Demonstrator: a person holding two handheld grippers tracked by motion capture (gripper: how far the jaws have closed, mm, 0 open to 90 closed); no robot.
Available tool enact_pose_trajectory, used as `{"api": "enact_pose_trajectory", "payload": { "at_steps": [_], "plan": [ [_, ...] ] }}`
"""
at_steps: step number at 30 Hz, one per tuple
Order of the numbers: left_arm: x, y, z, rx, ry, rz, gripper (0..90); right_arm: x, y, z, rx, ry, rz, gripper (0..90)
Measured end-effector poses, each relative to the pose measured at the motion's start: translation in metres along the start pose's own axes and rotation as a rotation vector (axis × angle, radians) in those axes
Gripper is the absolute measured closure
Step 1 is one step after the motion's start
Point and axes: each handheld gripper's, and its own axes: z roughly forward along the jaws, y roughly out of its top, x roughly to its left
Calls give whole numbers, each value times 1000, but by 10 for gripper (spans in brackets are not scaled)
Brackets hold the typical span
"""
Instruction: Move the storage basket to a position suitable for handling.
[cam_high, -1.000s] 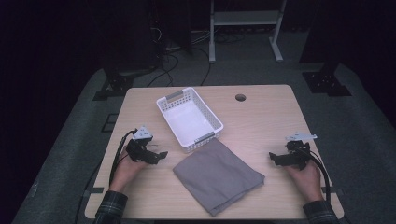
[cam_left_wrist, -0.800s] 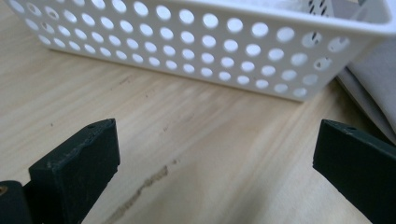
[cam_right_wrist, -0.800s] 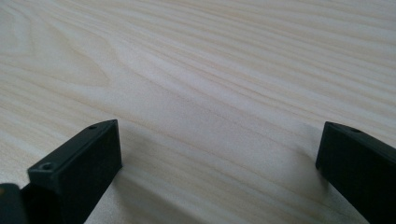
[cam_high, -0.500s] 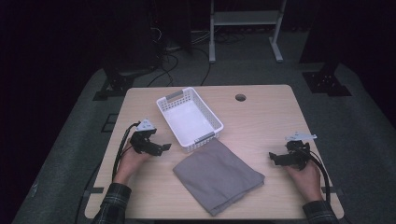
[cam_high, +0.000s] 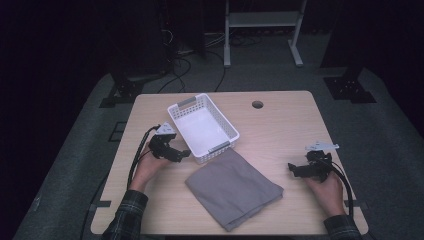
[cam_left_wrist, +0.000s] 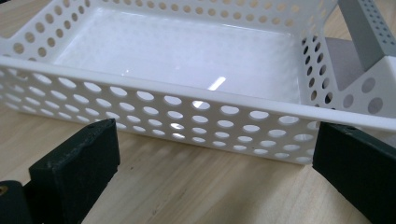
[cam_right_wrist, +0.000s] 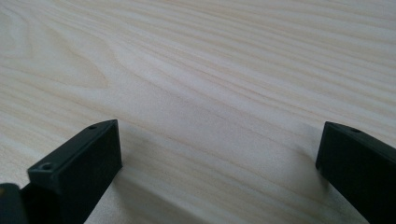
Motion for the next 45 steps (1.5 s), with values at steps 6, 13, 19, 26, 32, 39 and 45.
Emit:
{"api": "enact_pose_trajectory", "payload": {
  "at_steps": [6, 13, 19, 26, 32, 39, 45],
  "plan": [
    [-3, 4, 8, -19, -14, -2, 0, 0, 0, 0, 0, 0, 0, 0],
    [-5, 8, 20, -25, -34, -12, 0, 0, 0, 0, 0, -1, 1, 0],
    [-10, 19, 31, -20, -31, 11, 0, 0, 0, 0, 0, -1, 1, 0],
    [-10, 21, 41, -39, -33, -7, 0, 0, 0, 0, 0, -1, 1, 0],
    [-10, 27, 52, -24, -29, -8, 0, 0, 0, 0, 1, -1, 2, 0],
    [-8, 39, 64, -10, -36, 1, 0, 0, 0, 0, 0, -1, 1, 0],
    [-8, 49, 76, -5, -42, 5, 0, 0, 0, 0, 0, -1, 1, 0]
  ]
}}
